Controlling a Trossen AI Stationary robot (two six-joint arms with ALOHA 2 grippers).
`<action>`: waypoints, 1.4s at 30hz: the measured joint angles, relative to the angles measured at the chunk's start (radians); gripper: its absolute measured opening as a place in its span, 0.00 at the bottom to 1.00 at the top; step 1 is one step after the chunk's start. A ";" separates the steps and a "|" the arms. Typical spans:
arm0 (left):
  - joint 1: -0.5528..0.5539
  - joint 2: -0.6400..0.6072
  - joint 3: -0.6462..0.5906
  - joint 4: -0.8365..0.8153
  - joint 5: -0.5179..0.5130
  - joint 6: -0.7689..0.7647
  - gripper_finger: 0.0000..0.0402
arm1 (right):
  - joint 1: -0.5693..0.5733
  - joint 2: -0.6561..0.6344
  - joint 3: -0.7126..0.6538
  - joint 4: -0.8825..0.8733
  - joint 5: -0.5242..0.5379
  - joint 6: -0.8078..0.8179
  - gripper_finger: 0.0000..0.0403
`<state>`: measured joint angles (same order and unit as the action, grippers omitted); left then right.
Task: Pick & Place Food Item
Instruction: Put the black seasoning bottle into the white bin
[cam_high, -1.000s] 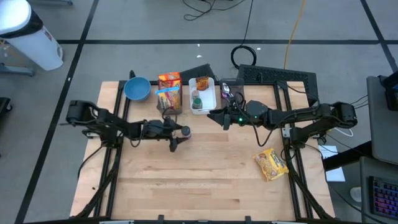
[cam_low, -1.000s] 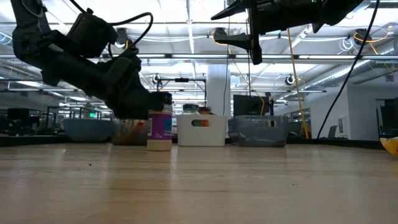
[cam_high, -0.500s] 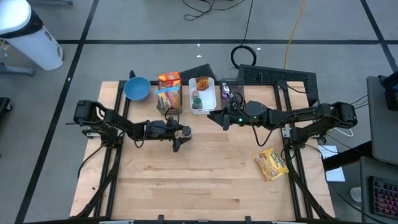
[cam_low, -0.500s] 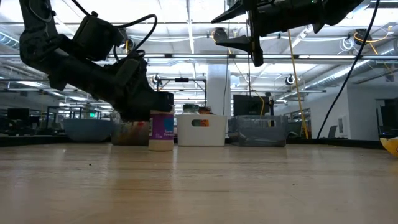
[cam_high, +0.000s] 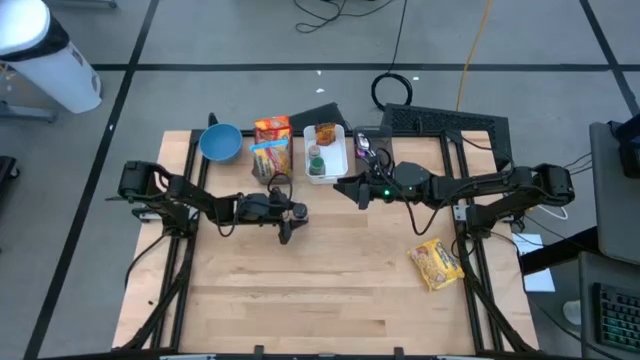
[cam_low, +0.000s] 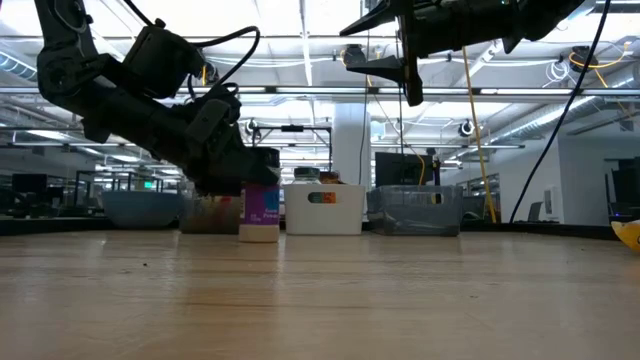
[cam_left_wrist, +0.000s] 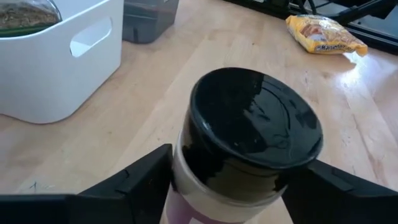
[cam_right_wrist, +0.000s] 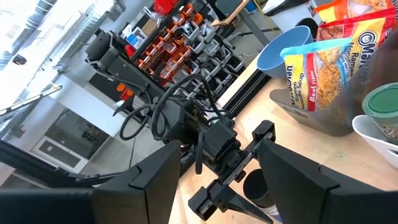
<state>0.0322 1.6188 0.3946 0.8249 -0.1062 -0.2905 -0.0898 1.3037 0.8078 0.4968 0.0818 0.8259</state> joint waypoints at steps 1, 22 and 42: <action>0.000 0.000 0.000 0.000 -0.001 0.001 0.65 | 0.000 0.000 0.000 0.000 0.000 0.000 0.53; 0.000 0.000 0.000 0.003 0.008 -0.014 0.58 | 0.000 0.000 0.000 0.000 0.000 0.000 0.53; 0.000 0.000 0.052 0.006 0.079 0.011 0.53 | 0.000 0.000 0.000 0.000 -0.004 0.000 0.53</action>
<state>0.0322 1.6184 0.4468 0.8314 -0.0271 -0.2792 -0.0898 1.3037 0.8078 0.4965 0.0777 0.8260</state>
